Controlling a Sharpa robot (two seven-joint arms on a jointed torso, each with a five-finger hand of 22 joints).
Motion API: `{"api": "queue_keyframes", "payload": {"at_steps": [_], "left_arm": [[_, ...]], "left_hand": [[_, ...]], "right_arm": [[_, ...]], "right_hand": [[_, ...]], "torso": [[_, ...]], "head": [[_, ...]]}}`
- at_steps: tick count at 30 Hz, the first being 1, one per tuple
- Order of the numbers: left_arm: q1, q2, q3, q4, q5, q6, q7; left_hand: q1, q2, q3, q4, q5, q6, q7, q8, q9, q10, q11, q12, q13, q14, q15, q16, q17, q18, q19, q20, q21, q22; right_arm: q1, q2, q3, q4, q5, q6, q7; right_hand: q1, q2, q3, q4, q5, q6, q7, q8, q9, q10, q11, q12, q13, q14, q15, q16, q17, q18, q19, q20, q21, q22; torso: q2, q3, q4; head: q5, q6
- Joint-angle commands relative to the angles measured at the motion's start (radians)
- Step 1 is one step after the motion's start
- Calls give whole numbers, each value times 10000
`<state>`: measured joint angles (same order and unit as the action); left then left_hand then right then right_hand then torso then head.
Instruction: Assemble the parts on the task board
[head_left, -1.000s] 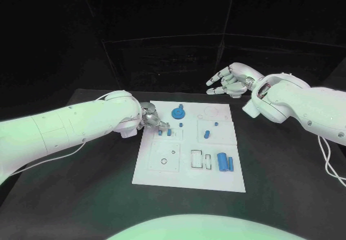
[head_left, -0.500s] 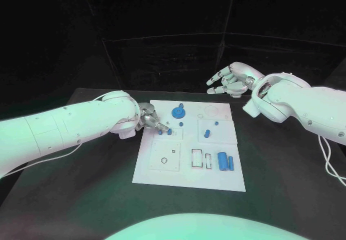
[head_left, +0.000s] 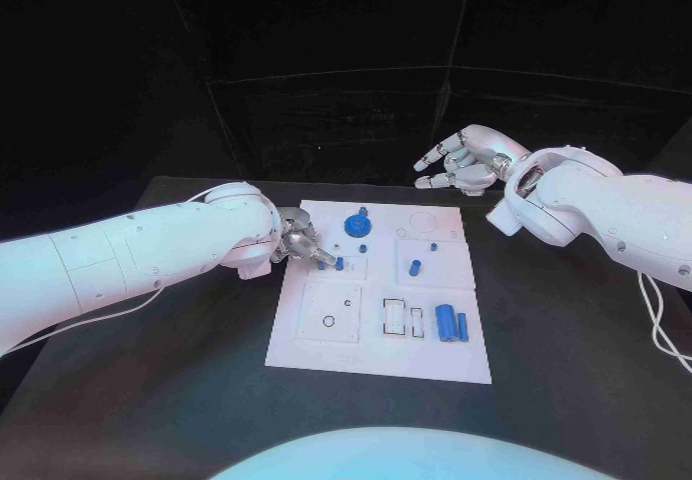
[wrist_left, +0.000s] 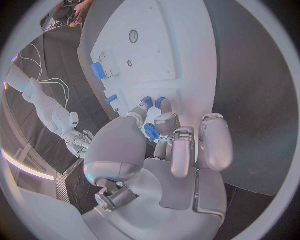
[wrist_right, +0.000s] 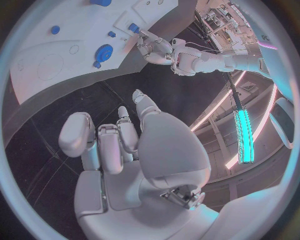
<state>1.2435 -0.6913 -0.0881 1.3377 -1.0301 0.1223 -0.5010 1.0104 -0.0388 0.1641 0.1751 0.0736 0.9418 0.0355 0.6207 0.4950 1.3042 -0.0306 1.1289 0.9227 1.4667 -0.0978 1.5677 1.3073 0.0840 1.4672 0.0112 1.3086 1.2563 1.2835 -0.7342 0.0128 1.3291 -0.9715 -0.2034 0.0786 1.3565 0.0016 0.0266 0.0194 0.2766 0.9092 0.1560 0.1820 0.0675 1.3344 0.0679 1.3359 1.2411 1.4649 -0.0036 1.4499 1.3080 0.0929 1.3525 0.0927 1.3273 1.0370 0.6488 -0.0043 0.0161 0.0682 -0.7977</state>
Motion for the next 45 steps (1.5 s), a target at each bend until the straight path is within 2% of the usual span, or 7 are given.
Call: {"api": "queue_keyframes", "payload": {"at_steps": [1, 10, 28, 35, 41, 42, 45], "left_arm": [[7, 29, 0, -44, 13, 155, -75], [8, 167, 0, -235, 13, 307, -160], [9, 307, 0, -326, 13, 484, -210], [9, 307, 0, -313, 13, 469, -195], [10, 294, 0, -290, 13, 302, -164], [10, 295, 0, -288, 13, 285, -150], [10, 297, 0, -276, 13, 212, -91]], "left_hand": [[269, 106, -40, -79, 15, 22, 10, 42, 8, -24, -44, 43, 12, 1041, 12, 31, 2635, -118, 130, -6, -62, 5], [656, 252, 39, -287, 31, -6, 11, 34, -4, -37, -45, 37, 4, 1041, 15, 31, 2635, -117, 130, -2, -72, 11], [644, 221, -2, -286, 12, -10, 26, 30, -10, -37, -34, 41, 9, 1041, 18, 31, 2635, -121, 134, 0, -61, 28], [970, 221, 104, -515, 40, -32, 5, 9, -30, -53, -50, 28, -5, 1041, 12, 31, 2635, -115, 126, -1, -83, 17], [1867, 717, 1102, -1083, 101, -168, -42, -130, -124, -126, -107, -59, -62, 1041, -47, 31, 2635, -105, 122, -53, -111, 9], [2030, 752, 1430, -1240, 109, -213, -28, -166, -145, -154, -101, -95, -85, 1041, -52, 31, 2635, -104, 121, -64, -117, 8], [2064, 588, 2703, -1608, 121, -288, 59, -200, -171, -188, -56, -193, -156, 1041, -2, 31, 2635, -104, 117, -48, -143, 4]], "right_arm": [[18, 6, 5, -6, -3, 48, 101], [16, 17, 5, -11, -3, 49, 105], [15, 23, 5, -8, -3, 51, 105], [15, 19, 5, -5, -3, 45, 107], [15, -2, 5, 22, -3, 33, 99], [15, -3, 5, 23, -3, 33, 98], [15, -2, 5, 22, -3, 35, 99]], "right_hand": [[-35, 77, 8, 58, 62, 44, 3, 42, -10, -67, 0, -38, -7, 537, -75, -52, 223, 71, -80, 8, -68, -9], [-35, 77, 8, 58, 62, 44, 3, 42, -10, -67, 0, -38, -7, 537, -75, -52, 223, 71, -80, 8, -68, -9], [-35, 77, 8, 58, 62, 44, 3, 42, -10, -67, 0, -38, -7, 537, -75, -52, 223, 71, -80, 8, -68, -9], [-35, 77, 8, 58, 62, 44, 3, 42, -10, -67, 0, -38, -7, 537, -75, -52, 223, 71, -80, 8, -68, -9], [-23, 84, 15, 54, 68, 43, 2, 42, -10, -62, -2, -32, -1, 538, -76, -56, 221, 72, -81, 8, -75, -18], [-22, 85, 16, 54, 69, 43, 2, 42, -10, -62, -2, -32, -1, 538, -76, -56, 221, 72, -81, 8, -76, -19], [-22, 85, 16, 54, 69, 43, 2, 42, -10, -62, -2, -32, -1, 538, -76, -56, 221, 72, -81, 8, -76, -19]], "torso": [[5, 3, -12], [8, 2, 3], [3, 6, 2], [5, 3, 1], [15, 5, 1], [6, 6, -1], [9, 6, 1]], "head": [[3, -10], [-5, -41], [-6, -80], [-5, -85], [-9, -82], [-5, -88], [-7, -100]]}}
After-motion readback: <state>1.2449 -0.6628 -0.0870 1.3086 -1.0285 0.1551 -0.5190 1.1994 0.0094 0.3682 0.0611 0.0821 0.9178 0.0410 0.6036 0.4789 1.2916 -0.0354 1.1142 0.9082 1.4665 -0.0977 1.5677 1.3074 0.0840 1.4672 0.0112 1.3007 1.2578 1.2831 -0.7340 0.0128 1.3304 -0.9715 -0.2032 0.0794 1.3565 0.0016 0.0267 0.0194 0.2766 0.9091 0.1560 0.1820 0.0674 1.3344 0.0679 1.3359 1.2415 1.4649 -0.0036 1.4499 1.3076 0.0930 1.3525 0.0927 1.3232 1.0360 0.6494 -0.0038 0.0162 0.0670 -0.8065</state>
